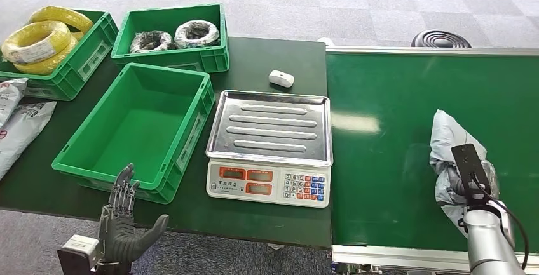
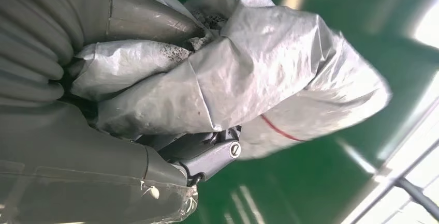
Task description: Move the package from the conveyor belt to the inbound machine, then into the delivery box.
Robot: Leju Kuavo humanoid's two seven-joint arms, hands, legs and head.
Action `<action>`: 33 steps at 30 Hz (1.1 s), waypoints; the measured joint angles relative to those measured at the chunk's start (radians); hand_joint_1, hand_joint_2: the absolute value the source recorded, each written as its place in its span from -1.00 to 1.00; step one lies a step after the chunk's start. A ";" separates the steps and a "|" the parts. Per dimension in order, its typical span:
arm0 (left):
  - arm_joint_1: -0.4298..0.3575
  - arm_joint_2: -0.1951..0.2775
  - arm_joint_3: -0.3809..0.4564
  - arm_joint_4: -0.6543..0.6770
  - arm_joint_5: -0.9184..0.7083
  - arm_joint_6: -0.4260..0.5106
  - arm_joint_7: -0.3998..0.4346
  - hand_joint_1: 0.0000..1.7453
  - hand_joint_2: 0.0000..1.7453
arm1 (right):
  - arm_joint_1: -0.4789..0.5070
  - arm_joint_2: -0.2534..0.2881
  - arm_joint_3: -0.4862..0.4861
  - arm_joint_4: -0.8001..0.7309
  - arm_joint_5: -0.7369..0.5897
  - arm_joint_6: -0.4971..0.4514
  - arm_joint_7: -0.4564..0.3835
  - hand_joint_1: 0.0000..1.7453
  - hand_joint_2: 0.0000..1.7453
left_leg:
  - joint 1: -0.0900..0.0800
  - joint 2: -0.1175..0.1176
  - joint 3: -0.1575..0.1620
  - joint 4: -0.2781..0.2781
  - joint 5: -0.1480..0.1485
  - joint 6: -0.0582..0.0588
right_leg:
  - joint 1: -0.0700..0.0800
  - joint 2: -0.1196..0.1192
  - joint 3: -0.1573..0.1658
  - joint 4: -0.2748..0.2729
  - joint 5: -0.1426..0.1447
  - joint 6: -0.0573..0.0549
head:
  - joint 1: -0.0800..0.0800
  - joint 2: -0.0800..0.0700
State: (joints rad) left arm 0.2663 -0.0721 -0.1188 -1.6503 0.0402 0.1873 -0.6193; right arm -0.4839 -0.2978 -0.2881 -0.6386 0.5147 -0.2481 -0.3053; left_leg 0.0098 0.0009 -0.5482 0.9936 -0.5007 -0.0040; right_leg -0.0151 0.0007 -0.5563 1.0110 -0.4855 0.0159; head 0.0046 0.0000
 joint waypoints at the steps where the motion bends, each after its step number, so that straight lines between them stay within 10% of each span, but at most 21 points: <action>1: 0.001 -0.003 0.002 -0.003 -0.002 0.000 -0.001 -1.00 1.00 | 0.015 0.020 0.010 -0.062 -0.041 -0.017 -0.010 1.00 1.00 | 0.000 -0.001 0.000 0.000 0.001 0.000 | 0.000 -0.001 0.000 0.000 0.000 0.000 | 0.000 0.000; 8: -0.005 -0.012 0.003 -0.019 -0.009 0.006 -0.002 -1.00 1.00 | 0.059 0.116 0.177 -0.415 -0.123 -0.239 -0.060 1.00 1.00 | 0.000 0.000 -0.001 0.000 0.002 0.000 | 0.000 0.000 -0.002 0.001 0.000 0.000 | 0.000 0.000; 14: -0.033 -0.013 -0.008 -0.014 -0.017 -0.013 -0.004 -1.00 1.00 | 0.030 0.195 0.351 -0.589 0.129 -0.322 -0.034 1.00 1.00 | 0.000 0.000 -0.001 0.000 0.002 0.000 | 0.000 0.000 -0.002 0.001 0.000 0.000 | 0.000 0.000; 25: -0.108 -0.018 -0.032 0.027 -0.037 -0.051 -0.001 -1.00 1.00 | -0.120 0.341 0.570 -0.603 0.326 0.039 0.225 1.00 1.00 | 0.000 0.000 -0.002 0.000 0.003 -0.001 | 0.000 -0.001 -0.002 0.001 0.000 0.000 | 0.001 0.000; 29: -0.128 -0.024 -0.034 0.038 -0.045 -0.054 0.013 -1.00 1.00 | -0.185 0.389 0.590 -0.453 0.317 0.125 0.266 -0.88 1.00 | 0.000 -0.001 -0.001 0.000 0.003 -0.001 | 0.000 -0.001 -0.002 0.001 0.000 0.000 | 0.000 0.000; 33: -0.139 -0.030 -0.034 0.040 -0.053 -0.055 0.027 -1.00 1.00 | -0.242 0.417 0.600 -0.292 0.301 0.199 0.265 -1.00 1.00 | 0.000 -0.001 -0.001 0.000 0.003 -0.001 | 0.000 -0.001 -0.002 0.001 0.000 0.000 | 0.001 0.000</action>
State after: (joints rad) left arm 0.1277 -0.1024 -0.1525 -1.6106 -0.0130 0.1327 -0.5922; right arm -0.7258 0.1195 0.3122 -0.9304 0.8152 -0.0494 -0.0405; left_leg 0.0098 0.0004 -0.5490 0.9937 -0.4978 -0.0046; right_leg -0.0151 0.0001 -0.5580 1.0124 -0.4852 0.0156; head 0.0053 0.0000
